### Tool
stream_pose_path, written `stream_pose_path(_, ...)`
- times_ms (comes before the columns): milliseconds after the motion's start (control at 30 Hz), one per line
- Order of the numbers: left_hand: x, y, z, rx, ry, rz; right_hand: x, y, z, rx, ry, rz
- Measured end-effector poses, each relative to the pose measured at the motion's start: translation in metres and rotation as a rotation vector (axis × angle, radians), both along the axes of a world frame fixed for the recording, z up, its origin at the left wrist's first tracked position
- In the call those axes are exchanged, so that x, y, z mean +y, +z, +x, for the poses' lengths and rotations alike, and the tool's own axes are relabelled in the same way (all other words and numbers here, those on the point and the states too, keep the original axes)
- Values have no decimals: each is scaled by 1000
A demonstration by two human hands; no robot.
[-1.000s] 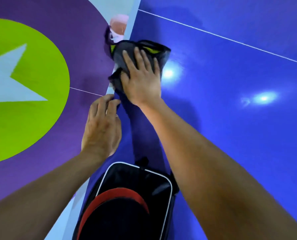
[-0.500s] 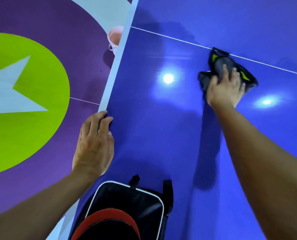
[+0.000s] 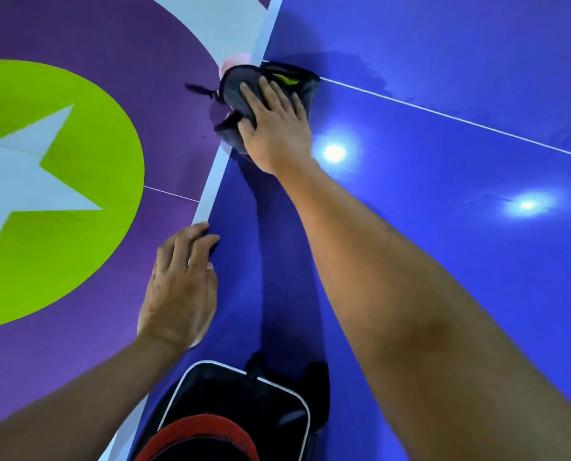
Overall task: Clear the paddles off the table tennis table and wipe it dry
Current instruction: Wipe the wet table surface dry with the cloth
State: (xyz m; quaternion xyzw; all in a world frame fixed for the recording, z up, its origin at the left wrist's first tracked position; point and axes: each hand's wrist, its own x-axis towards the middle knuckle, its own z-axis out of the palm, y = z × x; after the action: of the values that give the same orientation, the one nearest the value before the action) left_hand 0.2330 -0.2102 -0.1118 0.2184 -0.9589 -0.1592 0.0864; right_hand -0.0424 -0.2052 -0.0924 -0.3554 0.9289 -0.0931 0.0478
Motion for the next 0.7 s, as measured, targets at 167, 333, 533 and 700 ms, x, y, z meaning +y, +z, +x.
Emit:
stream_pose_path(167, 1, 3, 0, 7, 21, 7, 125, -8, -53, 112, -401, -46)
stream_pose_path(333, 1, -2, 1, 27, 21, 3, 173, -2, -75, -9, -866, -13)
stream_pose_path(533, 0, -6, 3, 22, 2, 4, 42, -8, -30, 44, -422, -12)
stream_pose_path(700, -1, -6, 4, 20, 0, 15, -25, -8, 30, 30, -85, -15)
